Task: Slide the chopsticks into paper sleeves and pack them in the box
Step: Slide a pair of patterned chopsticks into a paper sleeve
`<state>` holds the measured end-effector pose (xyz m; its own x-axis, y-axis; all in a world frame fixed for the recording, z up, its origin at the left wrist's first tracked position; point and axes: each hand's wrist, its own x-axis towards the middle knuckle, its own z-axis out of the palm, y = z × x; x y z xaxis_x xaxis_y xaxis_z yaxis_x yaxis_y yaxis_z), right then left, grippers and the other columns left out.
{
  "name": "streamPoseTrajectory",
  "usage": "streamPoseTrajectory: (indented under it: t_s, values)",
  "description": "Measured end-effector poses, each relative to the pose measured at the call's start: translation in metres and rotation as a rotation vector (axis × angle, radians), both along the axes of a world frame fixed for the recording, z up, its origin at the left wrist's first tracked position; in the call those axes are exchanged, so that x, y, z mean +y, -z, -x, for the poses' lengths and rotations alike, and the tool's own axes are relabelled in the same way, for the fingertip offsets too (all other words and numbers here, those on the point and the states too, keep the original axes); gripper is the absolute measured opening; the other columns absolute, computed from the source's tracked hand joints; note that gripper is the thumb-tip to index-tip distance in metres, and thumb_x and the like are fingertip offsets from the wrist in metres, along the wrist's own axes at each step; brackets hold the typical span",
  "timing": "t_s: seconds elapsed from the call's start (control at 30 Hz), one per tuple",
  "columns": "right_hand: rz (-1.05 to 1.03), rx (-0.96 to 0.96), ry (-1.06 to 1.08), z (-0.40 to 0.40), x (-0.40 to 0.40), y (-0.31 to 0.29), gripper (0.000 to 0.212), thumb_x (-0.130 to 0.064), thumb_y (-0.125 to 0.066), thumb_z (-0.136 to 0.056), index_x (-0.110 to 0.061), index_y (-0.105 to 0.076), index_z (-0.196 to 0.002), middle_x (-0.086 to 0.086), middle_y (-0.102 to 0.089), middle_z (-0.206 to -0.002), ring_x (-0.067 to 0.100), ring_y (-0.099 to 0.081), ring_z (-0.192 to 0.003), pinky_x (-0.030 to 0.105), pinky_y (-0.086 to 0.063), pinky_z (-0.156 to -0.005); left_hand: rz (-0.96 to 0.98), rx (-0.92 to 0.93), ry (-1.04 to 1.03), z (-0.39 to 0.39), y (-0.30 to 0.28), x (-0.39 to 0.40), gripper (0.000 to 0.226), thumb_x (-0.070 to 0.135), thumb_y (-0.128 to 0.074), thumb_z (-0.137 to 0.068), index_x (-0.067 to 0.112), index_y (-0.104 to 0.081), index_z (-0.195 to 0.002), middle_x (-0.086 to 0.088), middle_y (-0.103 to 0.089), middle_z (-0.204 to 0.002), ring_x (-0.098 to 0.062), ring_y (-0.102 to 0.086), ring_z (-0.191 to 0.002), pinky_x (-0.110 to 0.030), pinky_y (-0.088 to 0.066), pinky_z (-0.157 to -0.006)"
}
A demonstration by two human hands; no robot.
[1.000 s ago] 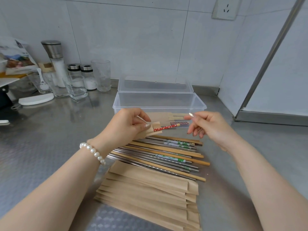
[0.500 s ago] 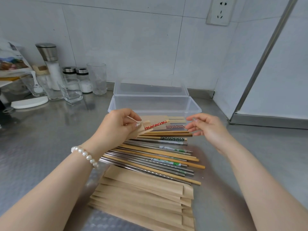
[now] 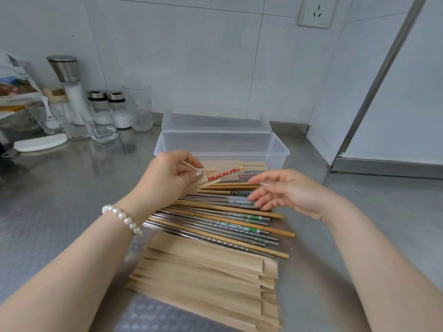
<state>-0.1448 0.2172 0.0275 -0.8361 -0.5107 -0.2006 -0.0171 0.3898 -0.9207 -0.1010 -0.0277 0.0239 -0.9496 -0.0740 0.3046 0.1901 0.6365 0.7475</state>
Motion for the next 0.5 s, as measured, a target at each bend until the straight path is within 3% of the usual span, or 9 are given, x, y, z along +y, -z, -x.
streamPoseTrajectory:
  t_s: [0.13,0.37,0.5]
  values:
    - [0.047,0.138,0.195,0.0074,0.0031,0.0029,0.029,-0.001,-0.037,-0.097,-0.015,-0.062,-0.099,0.012,-0.068,-0.096,0.025,-0.064,-0.095,0.034,-0.052,-0.089,-0.006,0.000,-0.007,0.0006,0.0008,-0.0001,0.012,0.012,-0.062,-0.085,0.024,-0.062,-0.084,0.009,-0.068,-0.073,-0.011,-0.066,-0.077,-0.030,-0.053,-0.073]
    - [0.127,0.190,0.247,0.0071,0.0046,-0.0006,0.029,0.001,-0.040,-0.095,-0.017,-0.062,-0.093,0.011,-0.070,-0.085,0.019,-0.065,-0.073,0.024,-0.052,-0.066,-0.017,-0.011,-0.019,0.0001,0.0003,-0.0007,0.014,0.013,-0.063,-0.085,0.027,-0.061,-0.083,0.010,-0.069,-0.072,-0.012,-0.067,-0.075,-0.032,-0.054,-0.072]
    - [-0.103,0.341,0.189,0.0074,0.0014,0.0050,0.023,0.002,-0.062,-0.083,-0.020,-0.064,-0.078,-0.001,-0.067,-0.070,0.004,-0.059,-0.059,0.015,-0.045,-0.057,-0.003,-0.002,-0.017,-0.0012,-0.0013,0.0015,0.010,0.012,-0.062,-0.085,0.022,-0.062,-0.085,0.010,-0.069,-0.070,-0.009,-0.065,-0.072,-0.026,-0.052,-0.066]
